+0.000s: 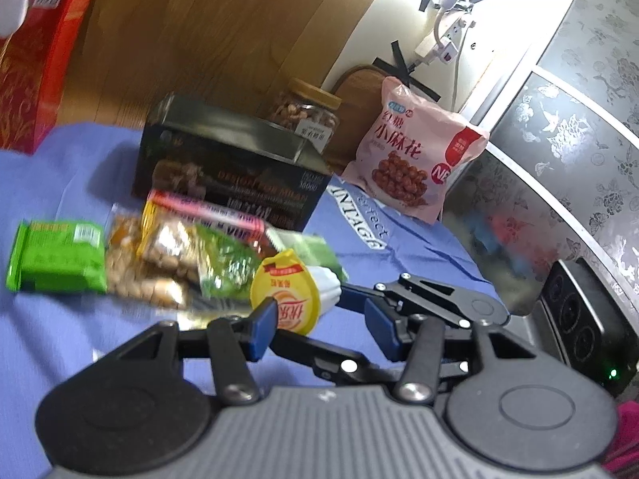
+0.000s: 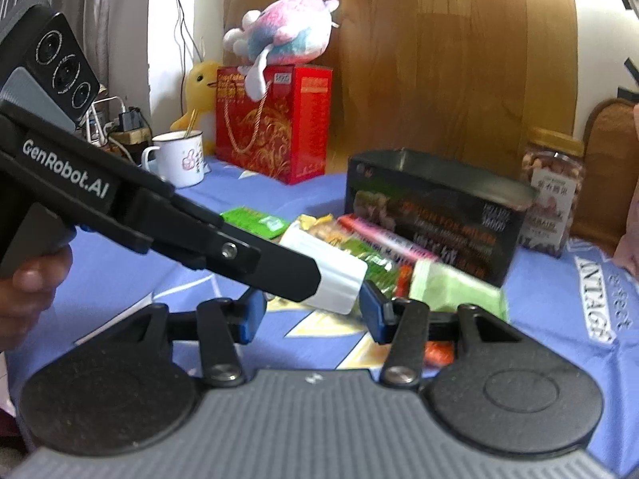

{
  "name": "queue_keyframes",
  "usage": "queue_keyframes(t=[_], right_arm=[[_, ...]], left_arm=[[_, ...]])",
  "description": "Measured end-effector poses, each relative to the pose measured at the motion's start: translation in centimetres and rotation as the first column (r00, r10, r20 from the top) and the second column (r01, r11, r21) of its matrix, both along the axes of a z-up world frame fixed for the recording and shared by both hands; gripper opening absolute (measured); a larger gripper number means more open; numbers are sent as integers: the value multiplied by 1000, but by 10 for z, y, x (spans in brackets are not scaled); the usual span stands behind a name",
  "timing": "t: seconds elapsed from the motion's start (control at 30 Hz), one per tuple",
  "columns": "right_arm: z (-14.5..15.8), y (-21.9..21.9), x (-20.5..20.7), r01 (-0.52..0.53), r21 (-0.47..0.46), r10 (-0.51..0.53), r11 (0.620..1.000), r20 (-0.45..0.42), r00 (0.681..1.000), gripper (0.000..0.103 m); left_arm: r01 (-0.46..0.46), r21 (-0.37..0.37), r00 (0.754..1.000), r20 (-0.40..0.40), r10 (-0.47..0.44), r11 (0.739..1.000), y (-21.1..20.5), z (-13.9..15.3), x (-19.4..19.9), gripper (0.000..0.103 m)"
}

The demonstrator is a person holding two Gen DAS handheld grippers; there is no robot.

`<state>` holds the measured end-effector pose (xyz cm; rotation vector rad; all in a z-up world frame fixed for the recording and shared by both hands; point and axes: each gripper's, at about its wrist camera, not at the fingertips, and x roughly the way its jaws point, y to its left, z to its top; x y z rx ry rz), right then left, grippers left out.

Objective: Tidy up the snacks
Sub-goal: 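Lower the jelly cup into the black tin box and open the left tool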

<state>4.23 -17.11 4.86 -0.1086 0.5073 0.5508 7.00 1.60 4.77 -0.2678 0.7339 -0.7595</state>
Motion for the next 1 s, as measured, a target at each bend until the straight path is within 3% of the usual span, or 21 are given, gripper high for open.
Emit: queue_keyframes(t=[0.3, 0.57, 0.8, 1.0], right_arm=[[20, -12, 35, 60, 5, -60, 998, 88, 994, 54], [29, -20, 83, 133, -20, -129, 991, 148, 981, 54], [25, -36, 136, 187, -18, -184, 982, 106, 977, 54], [11, -35, 160, 203, -28, -202, 979, 47, 978, 54]], left_arm=[[14, 12, 996, 91, -15, 1000, -20, 31, 36, 48], [20, 23, 991, 130, -23, 1000, -47, 46, 94, 48], [-10, 12, 992, 125, 8, 1000, -68, 37, 145, 48], [-56, 39, 993, 105, 52, 998, -75, 22, 165, 50]])
